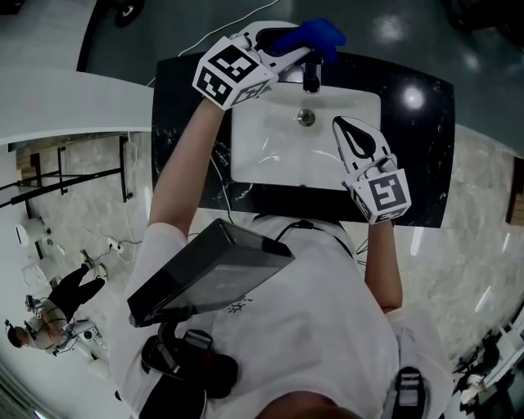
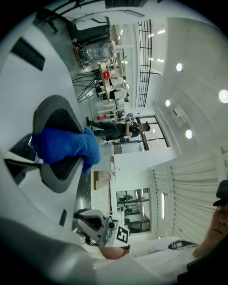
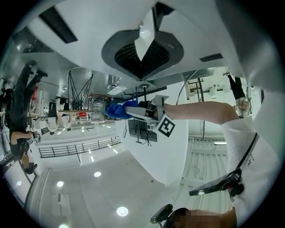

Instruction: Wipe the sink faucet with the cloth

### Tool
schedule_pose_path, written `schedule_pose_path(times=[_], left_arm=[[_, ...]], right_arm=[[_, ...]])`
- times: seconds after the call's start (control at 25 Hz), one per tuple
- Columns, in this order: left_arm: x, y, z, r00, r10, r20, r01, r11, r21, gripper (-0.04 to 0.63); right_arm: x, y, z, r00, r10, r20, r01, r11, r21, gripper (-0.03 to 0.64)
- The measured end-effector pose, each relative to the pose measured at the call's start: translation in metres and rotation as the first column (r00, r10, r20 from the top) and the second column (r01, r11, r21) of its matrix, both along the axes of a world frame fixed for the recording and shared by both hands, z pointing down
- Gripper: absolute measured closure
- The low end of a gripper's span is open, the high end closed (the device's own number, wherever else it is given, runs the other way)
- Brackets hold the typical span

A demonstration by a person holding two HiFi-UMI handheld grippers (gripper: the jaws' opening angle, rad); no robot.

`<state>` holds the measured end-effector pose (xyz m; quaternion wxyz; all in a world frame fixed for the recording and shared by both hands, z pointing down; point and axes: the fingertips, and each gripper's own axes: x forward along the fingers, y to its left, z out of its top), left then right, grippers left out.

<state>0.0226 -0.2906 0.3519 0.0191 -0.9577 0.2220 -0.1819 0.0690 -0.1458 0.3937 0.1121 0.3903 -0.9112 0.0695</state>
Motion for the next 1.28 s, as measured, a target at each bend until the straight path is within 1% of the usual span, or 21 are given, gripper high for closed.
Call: schedule_pose_path(times=[0.08, 0.16, 0.32, 0.48, 0.56, 0.68, 0.96, 1.04, 1.16, 1.28], left_arm=[[-0.001, -0.021, -0.006, 1.0, -0.023, -0.005, 0.023, 1.0, 0.018, 0.471], [0.0, -0.041, -0.002, 0.999, -0.04, 0.002, 0.04, 0.999, 0.013, 0.471], [0.005, -0.07, 0.026, 0.996, -0.064, 0.055, 0.066, 0.998, -0.022, 0.471], [0.007, -0.075, 0.055, 0.993, -0.052, 0.106, 0.061, 0.995, -0.078, 0.471], [0.007, -0.069, 0.058, 0.993, -0.038, 0.109, 0.048, 0.995, -0.09, 0.471], [0.008, -0.051, 0.055, 0.993, -0.005, 0.114, 0.015, 0.996, -0.087, 0.471], [0.011, 0.01, 0.055, 0.993, 0.055, 0.105, -0.045, 0.995, -0.089, 0.471], [0.01, 0.027, 0.061, 0.992, 0.061, 0.107, -0.051, 0.994, -0.098, 0.471], [0.009, 0.05, 0.067, 0.995, 0.055, 0.083, -0.045, 0.993, -0.113, 0.471], [0.009, 0.07, 0.074, 0.995, 0.06, 0.078, -0.051, 0.992, -0.111, 0.471]], right_arm=[[0.001, -0.001, -0.001, 1.0, 0.003, 0.0, -0.003, 1.0, 0.004, 0.614], [0.002, -0.001, -0.001, 1.0, 0.007, 0.0, -0.007, 1.0, 0.002, 0.614], [0.009, 0.002, 0.003, 1.0, 0.029, -0.001, -0.029, 1.0, -0.01, 0.614], [0.017, 0.006, 0.006, 0.999, 0.05, -0.002, -0.05, 0.999, -0.02, 0.614], [0.02, 0.007, 0.007, 0.998, 0.055, -0.001, -0.055, 0.998, -0.02, 0.614], [0.02, 0.008, 0.008, 0.999, 0.051, -0.001, -0.051, 0.998, -0.019, 0.614], [0.011, 0.012, 0.004, 1.0, 0.014, -0.001, -0.014, 1.0, -0.006, 0.614], [0.01, 0.013, 0.003, 1.0, 0.01, 0.0, -0.01, 1.0, -0.003, 0.614], [0.008, 0.014, 0.003, 1.0, 0.001, 0.0, -0.001, 1.0, -0.001, 0.614], [0.009, 0.015, 0.006, 1.0, -0.003, -0.002, 0.003, 1.0, -0.005, 0.614]])
